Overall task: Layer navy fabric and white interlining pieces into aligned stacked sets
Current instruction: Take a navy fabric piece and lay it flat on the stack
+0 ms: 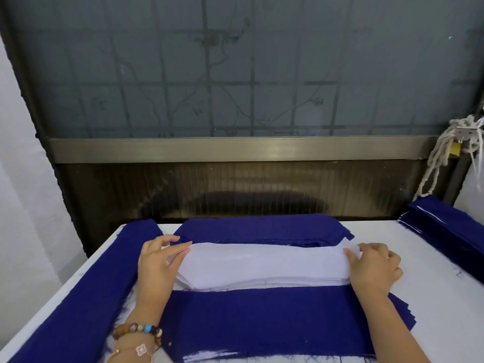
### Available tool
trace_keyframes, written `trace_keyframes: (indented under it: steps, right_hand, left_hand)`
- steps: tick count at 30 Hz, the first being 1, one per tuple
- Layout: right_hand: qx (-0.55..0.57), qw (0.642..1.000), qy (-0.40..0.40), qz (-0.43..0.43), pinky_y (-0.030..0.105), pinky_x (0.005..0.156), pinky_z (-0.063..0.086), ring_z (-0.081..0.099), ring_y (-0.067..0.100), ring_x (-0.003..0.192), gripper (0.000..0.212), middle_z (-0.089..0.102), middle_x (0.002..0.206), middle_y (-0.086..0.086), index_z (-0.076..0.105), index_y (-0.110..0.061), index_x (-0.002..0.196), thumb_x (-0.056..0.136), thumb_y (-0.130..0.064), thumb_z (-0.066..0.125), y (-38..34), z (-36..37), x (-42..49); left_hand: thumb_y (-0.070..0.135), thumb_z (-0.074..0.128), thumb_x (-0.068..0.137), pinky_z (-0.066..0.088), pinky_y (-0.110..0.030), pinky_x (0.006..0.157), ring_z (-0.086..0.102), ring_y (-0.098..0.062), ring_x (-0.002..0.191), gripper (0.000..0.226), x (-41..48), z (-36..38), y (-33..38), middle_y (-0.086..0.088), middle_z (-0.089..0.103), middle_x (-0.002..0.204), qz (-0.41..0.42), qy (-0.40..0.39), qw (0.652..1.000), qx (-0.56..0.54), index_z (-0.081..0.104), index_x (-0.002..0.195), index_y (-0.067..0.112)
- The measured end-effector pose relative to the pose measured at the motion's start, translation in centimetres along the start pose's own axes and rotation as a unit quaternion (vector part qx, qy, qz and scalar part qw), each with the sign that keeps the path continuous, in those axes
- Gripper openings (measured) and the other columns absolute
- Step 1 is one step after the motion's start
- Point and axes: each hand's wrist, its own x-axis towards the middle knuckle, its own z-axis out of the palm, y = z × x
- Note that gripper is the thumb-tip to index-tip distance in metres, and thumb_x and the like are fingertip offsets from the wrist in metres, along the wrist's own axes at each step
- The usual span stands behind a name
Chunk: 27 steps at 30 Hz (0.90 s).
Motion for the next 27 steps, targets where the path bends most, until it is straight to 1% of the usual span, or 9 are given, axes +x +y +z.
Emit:
trace_keyframes:
  steps: [4, 8, 12, 14, 16, 18, 22, 24, 27]
  right_hand:
    - [0.039, 0.999, 0.018, 0.012, 0.049, 0.093, 0.035, 0.042, 0.037, 0.115, 0.037, 0.058, 0.121, 0.015, 0.066, -0.006, 0.115, 0.09, -0.034, 0.063, 0.0, 0.0, 0.3]
    - [0.11, 0.994, 0.002, 0.017, 0.045, 0.086, 0.04, 0.053, 0.034, 0.094, 0.028, 0.058, 0.084, 0.006, 0.065, -0.007, 0.104, 0.095, -0.031, 0.054, 0.2, -0.1, 0.4]
    - [0.176, 0.984, -0.015, 0.03, 0.047, 0.091, 0.047, 0.06, 0.037, 0.101, 0.033, 0.065, 0.113, 0.018, 0.059, -0.004, 0.12, 0.098, -0.028, 0.051, -0.3, -0.8, 0.4]
    - [0.199, 0.979, -0.028, 0.038, 0.045, 0.093, 0.046, 0.059, 0.036, 0.106, 0.035, 0.062, 0.12, 0.018, 0.058, -0.005, 0.123, 0.098, -0.028, 0.05, -0.6, -1.3, 0.4]
    - [0.206, 0.976, -0.05, 0.041, 0.042, 0.091, 0.046, 0.059, 0.034, 0.104, 0.034, 0.063, 0.119, 0.017, 0.058, -0.005, 0.121, 0.098, -0.028, 0.05, -0.3, -1.6, 0.6]
    - [0.211, 0.973, -0.085, 0.042, 0.037, 0.085, 0.042, 0.057, 0.032, 0.103, 0.033, 0.063, 0.119, 0.017, 0.059, -0.005, 0.121, 0.098, -0.027, 0.05, 0.2, -2.1, 0.7]
    - [0.205, 0.967, -0.146, 0.041, 0.035, 0.09, 0.04, 0.054, 0.03, 0.112, 0.036, 0.06, 0.124, 0.013, 0.057, -0.007, 0.127, 0.097, -0.026, 0.052, 1.5, -3.4, 0.5]
    - [0.204, 0.964, -0.17, 0.025, 0.031, 0.084, 0.038, 0.055, 0.026, 0.103, 0.027, 0.063, 0.111, 0.008, 0.061, -0.013, 0.118, 0.095, -0.026, 0.054, 2.1, -4.1, 0.2]
    - [0.217, 0.956, -0.196, -0.006, 0.032, 0.075, 0.041, 0.058, 0.018, 0.082, 0.011, 0.065, 0.088, -0.001, 0.062, -0.022, 0.083, 0.092, -0.025, 0.057, 3.2, -5.0, -0.1]
  left_hand:
    - [0.015, 0.075, 0.081, 0.039, -0.012, 0.074, 0.061, -0.009, 0.088, 0.011, 0.1, 0.0, -0.2, 0.012, 0.066, 0.087, -0.082, -0.011, 0.991, -0.102, 0.077, 0.091, 0.017]
    - [0.019, 0.071, 0.087, 0.043, -0.013, 0.061, 0.064, -0.011, 0.075, 0.008, 0.1, 0.1, -0.7, 0.009, 0.069, 0.072, -0.116, -0.053, 0.985, -0.116, 0.073, 0.079, 0.019]
    - [0.022, 0.068, 0.089, 0.055, -0.031, 0.068, 0.069, -0.016, 0.079, 0.008, 0.4, -0.5, -0.2, 0.002, 0.073, 0.078, -0.156, -0.059, 0.966, -0.2, 0.073, 0.085, 0.018]
    - [0.022, 0.068, 0.088, 0.055, -0.026, 0.065, 0.07, -0.009, 0.081, 0.006, 0.5, -1.2, 0.3, 0.008, 0.075, 0.083, -0.196, -0.061, 0.941, -0.269, 0.071, 0.087, 0.027]
    - [0.02, 0.069, 0.087, 0.054, -0.023, 0.065, 0.07, -0.01, 0.085, 0.007, 0.8, -1.9, 0.3, 0.006, 0.075, 0.087, -0.242, -0.072, 0.92, -0.299, 0.071, 0.092, 0.025]
    - [0.019, 0.07, 0.087, 0.053, -0.024, 0.065, 0.069, -0.016, 0.087, 0.009, 1.1, -2.5, 0.2, -0.001, 0.075, 0.089, -0.276, -0.101, 0.91, -0.293, 0.072, 0.095, 0.016]
    - [0.018, 0.072, 0.086, 0.052, -0.026, 0.063, 0.066, -0.019, 0.078, 0.012, 1.4, -3.4, -0.1, -0.009, 0.073, 0.082, -0.3, -0.183, 0.904, -0.245, 0.071, 0.082, 0.007]
    - [0.016, 0.073, 0.085, 0.052, -0.027, 0.062, 0.065, -0.02, 0.078, 0.013, 1.6, -3.9, -0.4, -0.011, 0.073, 0.084, -0.316, -0.213, 0.896, -0.228, 0.068, 0.08, 0.006]
    - [0.018, 0.074, 0.083, 0.053, -0.03, 0.064, 0.066, -0.024, 0.084, 0.016, 1.8, -4.5, -1.0, -0.014, 0.073, 0.089, -0.332, -0.262, 0.88, -0.218, 0.066, 0.087, 0.005]
